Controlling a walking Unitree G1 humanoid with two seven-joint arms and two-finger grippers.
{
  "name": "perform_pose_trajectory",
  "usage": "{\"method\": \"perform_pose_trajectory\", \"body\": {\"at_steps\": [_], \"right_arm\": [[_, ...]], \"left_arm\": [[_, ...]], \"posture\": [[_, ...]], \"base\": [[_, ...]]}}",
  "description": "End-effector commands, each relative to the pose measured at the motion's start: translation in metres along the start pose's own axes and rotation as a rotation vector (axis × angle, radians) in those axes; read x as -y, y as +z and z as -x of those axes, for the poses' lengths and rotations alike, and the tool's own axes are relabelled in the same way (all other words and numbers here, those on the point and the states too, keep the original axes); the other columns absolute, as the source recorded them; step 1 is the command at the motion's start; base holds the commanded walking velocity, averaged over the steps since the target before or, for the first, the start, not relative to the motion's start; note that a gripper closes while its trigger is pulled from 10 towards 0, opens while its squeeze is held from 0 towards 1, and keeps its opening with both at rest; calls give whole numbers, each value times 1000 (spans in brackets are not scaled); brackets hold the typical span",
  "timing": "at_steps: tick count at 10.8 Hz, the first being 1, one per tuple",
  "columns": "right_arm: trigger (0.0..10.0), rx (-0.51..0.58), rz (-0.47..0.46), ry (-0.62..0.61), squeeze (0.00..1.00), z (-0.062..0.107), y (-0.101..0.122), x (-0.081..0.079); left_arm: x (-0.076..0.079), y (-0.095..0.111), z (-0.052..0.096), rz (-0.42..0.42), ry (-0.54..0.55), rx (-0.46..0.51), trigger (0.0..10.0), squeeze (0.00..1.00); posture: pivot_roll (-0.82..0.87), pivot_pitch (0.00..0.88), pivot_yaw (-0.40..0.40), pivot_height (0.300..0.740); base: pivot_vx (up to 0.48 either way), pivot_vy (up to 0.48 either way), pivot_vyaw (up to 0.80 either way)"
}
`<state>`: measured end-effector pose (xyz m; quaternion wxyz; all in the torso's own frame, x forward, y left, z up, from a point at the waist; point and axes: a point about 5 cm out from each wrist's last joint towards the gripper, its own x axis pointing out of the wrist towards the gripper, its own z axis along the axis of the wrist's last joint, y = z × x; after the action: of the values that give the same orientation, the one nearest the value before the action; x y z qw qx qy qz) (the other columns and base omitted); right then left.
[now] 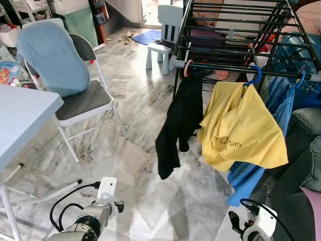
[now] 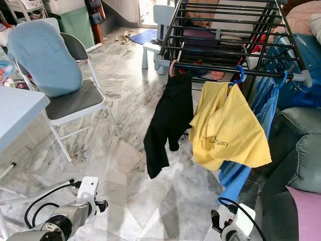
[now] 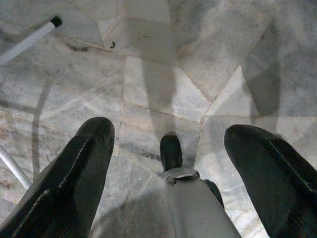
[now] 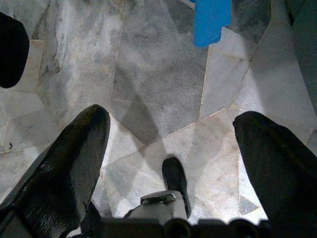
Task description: Hang hanger
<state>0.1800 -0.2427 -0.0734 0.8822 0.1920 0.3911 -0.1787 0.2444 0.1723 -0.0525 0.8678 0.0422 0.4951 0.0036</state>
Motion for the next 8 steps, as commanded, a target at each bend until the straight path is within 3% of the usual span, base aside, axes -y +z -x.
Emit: {"method": "perform_pose_trajectory", "body": {"at_steps": [1, 3, 4, 5, 7, 8], "right_arm": [[10000, 240, 50, -254, 0, -3, 73, 6], [10000, 240, 50, -254, 0, -3, 73, 6], [10000, 91, 92, -240, 0, -4, 48, 10], [10000, 17, 80, -243, 0, -3, 32, 15], [10000, 26, 71, -244, 0, -2, 31, 16], [10000, 76, 107, -251, 0, -3, 43, 14]], "left_arm": [[30, 146, 37, -164, -198, 496, 10000, 0], [30, 146, 37, -164, -198, 496, 10000, 0], [37, 122, 27, -246, -174, 343, 10000, 0], [31, 106, 21, -283, -136, 259, 10000, 0], [26, 103, 20, -294, -125, 249, 10000, 0], [26, 110, 22, -337, -120, 285, 10000, 0]], "posture": [[44, 0, -117, 740], [44, 0, -117, 740], [4, 0, -94, 740], [4, 0, -91, 740], [1, 0, -90, 740], [2, 0, -90, 740]], "base": [[0, 0, 0], [0, 0, 0], [0, 0, 0], [0, 0, 0], [0, 0, 0], [0, 0, 0]]}}
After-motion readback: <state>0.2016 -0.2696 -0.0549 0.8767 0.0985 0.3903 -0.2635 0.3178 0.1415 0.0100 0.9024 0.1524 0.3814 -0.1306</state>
